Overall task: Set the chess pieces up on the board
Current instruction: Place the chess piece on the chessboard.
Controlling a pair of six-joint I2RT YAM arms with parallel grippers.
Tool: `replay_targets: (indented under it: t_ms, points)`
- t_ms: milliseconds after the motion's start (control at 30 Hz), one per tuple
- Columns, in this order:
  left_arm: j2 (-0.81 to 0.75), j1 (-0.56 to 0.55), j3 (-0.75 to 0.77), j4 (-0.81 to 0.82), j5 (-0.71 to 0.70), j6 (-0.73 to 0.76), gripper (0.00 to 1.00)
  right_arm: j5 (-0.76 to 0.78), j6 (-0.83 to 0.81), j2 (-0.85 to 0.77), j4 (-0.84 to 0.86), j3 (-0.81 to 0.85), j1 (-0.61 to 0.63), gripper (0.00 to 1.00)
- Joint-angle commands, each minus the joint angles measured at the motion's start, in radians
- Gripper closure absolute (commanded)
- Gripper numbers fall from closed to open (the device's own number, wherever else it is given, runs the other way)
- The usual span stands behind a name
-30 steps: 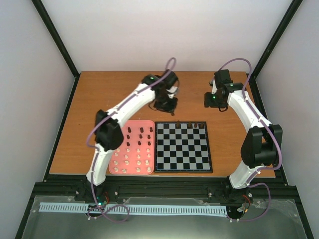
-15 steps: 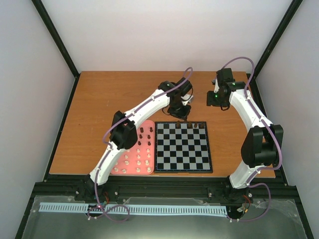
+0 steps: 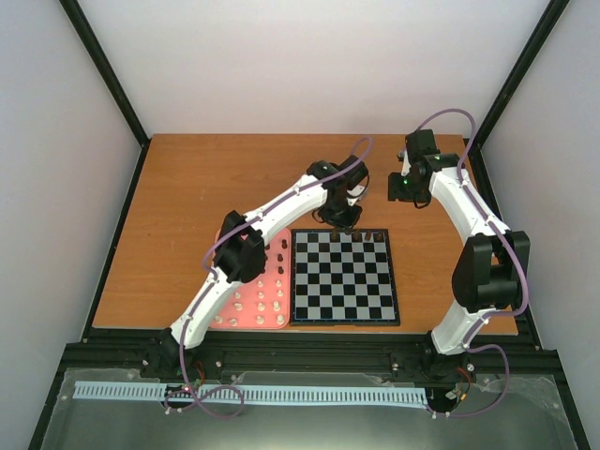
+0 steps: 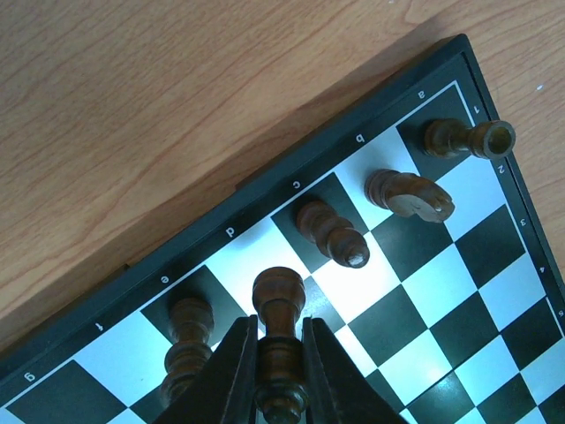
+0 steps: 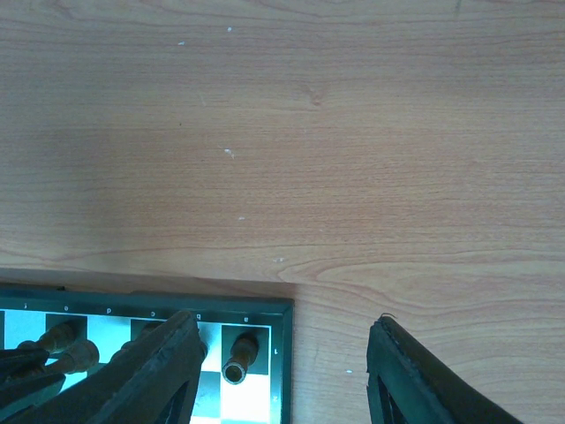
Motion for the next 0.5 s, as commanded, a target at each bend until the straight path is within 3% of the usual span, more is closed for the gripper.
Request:
replay_targets:
  t_ms: [0, 467]
  points:
    - [0.016, -0.022, 0.039, 0.024, -0.046, 0.031, 0.99, 0.002, -0.009, 0.001, 0.006, -0.001, -0.009, 0.49]
    - [0.042, -0.031, 0.029, 0.007, -0.106, 0.067, 0.99, -0.004, -0.007, 0.005, 0.008, 0.001, -0.009, 0.49]
